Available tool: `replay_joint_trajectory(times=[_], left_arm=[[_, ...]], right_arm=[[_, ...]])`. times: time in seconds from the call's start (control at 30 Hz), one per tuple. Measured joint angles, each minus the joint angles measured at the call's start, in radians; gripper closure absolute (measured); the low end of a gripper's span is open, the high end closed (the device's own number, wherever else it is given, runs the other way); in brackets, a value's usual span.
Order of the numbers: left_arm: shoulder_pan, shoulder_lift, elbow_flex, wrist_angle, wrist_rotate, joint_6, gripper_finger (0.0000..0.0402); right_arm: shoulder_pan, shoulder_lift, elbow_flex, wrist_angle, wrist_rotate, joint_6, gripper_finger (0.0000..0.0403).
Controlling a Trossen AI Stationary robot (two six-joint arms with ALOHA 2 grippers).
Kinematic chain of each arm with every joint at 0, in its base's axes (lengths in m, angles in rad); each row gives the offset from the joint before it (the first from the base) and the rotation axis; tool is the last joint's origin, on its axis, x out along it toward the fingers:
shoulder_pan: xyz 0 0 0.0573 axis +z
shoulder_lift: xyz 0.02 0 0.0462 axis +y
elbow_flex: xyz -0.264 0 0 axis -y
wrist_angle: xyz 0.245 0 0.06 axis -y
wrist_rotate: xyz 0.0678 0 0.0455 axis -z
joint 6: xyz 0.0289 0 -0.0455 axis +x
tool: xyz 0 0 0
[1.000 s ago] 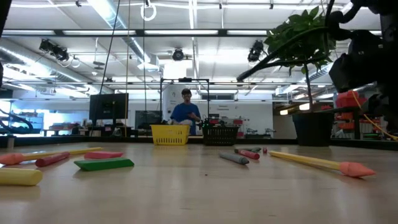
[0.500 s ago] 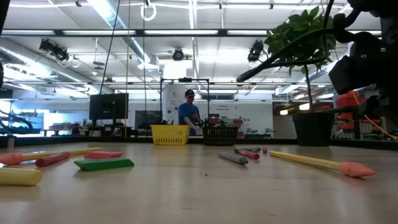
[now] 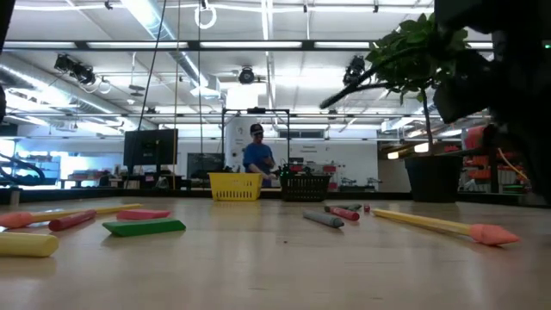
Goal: Sort crayons/erasers/pens/pencils in bins
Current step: Put the top left gray crayon into the bottom yellow bin
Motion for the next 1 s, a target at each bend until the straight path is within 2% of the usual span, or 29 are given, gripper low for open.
replay_joint_trajectory(times=[0.13, 0.23, 0.33, 0.43, 0.6, 0.73, 0.87, 1.0], left_arm=[[0.022, 0.000, 0.000, 0.000, -0.007, 0.011, 0.0386], [0.043, 0.000, 0.000, 0.000, -0.007, 0.006, 0.0393], [0.067, 0.001, 0.000, 0.002, -0.020, -0.030, 0.0391], [0.096, 0.005, 0.000, 0.002, -0.066, -0.127, 0.0379], [0.117, 0.005, 0.000, 0.002, -0.077, -0.303, 0.0369], [0.094, 0.005, 0.000, 0.002, -0.077, -0.420, 0.0379], [0.046, 0.005, 0.000, 0.004, -0.077, -0.539, 0.0390], [-0.027, 0.004, 0.000, 0.061, -0.117, -0.700, 0.0391]], right_arm=[[-0.010, -0.110, -0.001, -0.050, -0.023, 0.048, 0.0377], [-0.006, -0.209, -0.001, -0.041, -0.088, 0.147, 0.0377], [0.004, -0.299, 0.000, 0.017, -0.153, 0.285, 0.0377], [0.049, -0.349, 0.000, 0.127, -0.157, 0.431, 0.0376], [0.167, -0.324, 0.002, 0.200, -0.155, 0.616, 0.0375], [0.289, -0.259, 0.002, 0.212, -0.086, 0.733, 0.0375], [0.370, -0.193, 0.002, 0.247, 0.004, 0.788, 0.0373], [0.391, -0.141, 0.002, 0.250, 0.021, 0.812, 0.0371]])
